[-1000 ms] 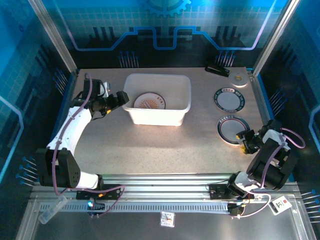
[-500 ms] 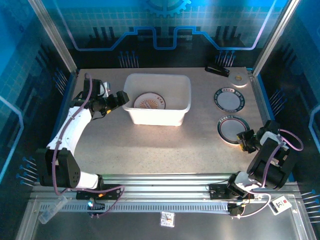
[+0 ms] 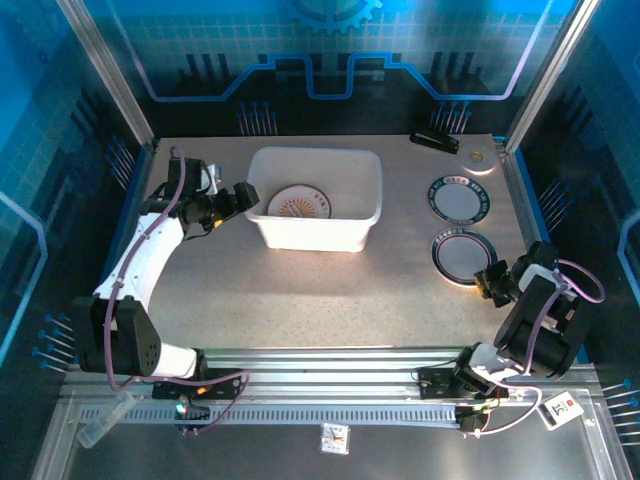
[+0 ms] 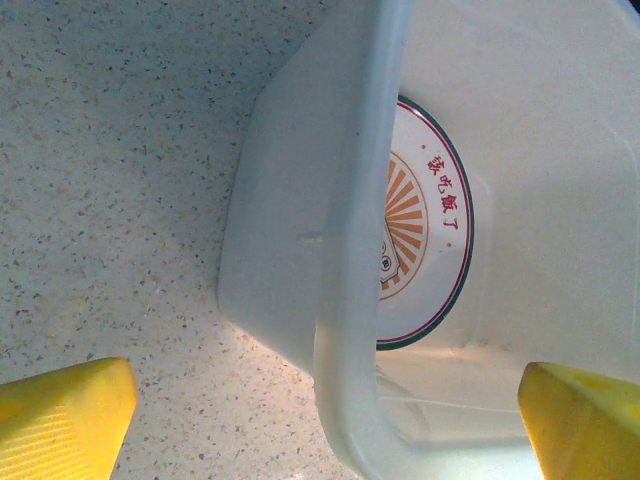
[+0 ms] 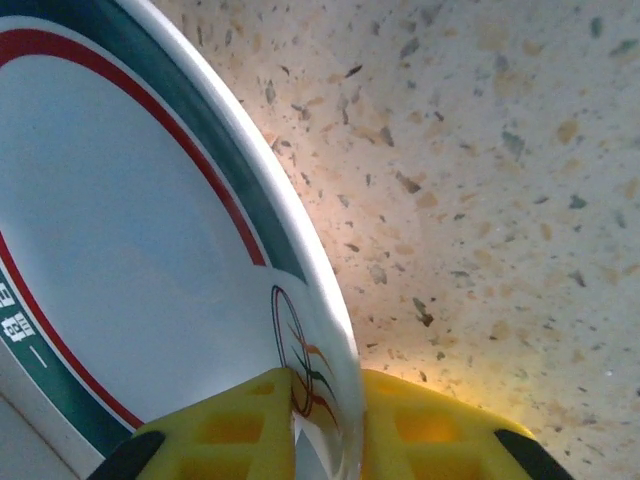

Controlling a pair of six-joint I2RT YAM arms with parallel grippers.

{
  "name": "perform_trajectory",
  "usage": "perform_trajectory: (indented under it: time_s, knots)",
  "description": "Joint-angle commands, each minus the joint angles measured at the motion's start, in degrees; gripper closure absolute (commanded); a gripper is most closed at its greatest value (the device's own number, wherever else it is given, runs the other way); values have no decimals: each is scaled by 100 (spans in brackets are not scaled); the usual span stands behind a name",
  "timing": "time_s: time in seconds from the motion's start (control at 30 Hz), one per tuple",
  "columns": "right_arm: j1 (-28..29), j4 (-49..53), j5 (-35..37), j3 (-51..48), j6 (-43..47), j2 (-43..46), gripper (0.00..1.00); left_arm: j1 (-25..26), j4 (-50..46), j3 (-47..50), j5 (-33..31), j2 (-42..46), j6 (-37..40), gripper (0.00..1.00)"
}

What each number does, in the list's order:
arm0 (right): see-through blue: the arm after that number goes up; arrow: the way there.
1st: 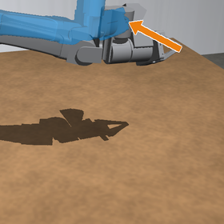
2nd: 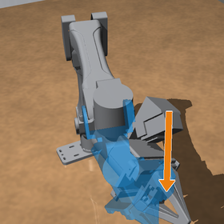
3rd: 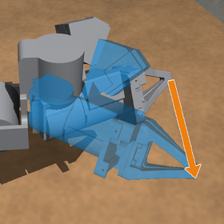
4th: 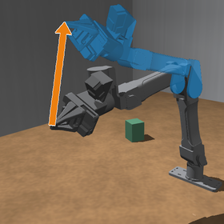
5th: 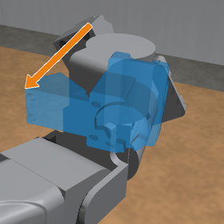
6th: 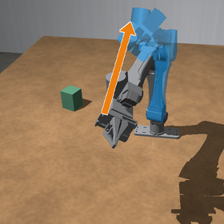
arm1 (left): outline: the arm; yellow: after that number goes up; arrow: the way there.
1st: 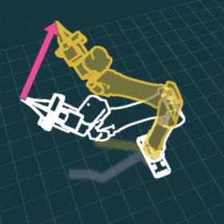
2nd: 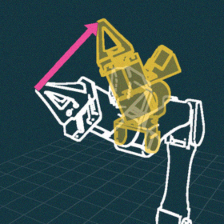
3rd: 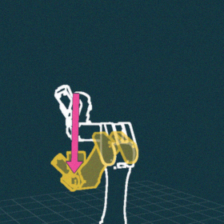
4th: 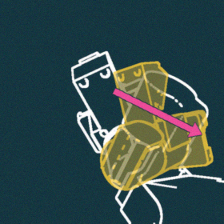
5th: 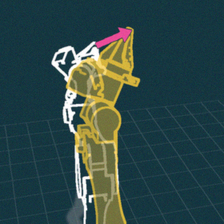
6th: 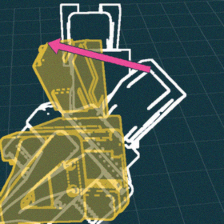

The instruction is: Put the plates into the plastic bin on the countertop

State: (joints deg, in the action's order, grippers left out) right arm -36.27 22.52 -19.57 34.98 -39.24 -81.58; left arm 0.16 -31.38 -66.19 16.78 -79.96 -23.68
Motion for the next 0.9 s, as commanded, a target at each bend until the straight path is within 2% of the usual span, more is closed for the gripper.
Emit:
perform_trajectory:
  time_s: [0.0, 0.17, 0.27, 0.57, 0.77, 0.87]
  knots:
    - [67, 381, 61, 56, 132, 175, 85, 19, -48, 54, 36, 100, -30, 1]
    - [63, 905, 77, 48, 176, 957, 90, 24, -42, 28, 54, 130, 12, 1]
    - [18, 1169, -20, 73, 211, 1428, 99, 26, -22, 2, 96, 124, 23, 1]
    - [0, 1553, -666, 676, 30, 2233, 100, 19, -156, -227, 141, 49, 129, 1]
    - [601, 1579, -803, 1757, -349, 2373, 100, 19, -206, -549, 282, -97, 16, 1]
    - [1221, 1351, -806, 2286, -602, 2284, 100, 19, -247, -659, 264, -161, 28, 1]
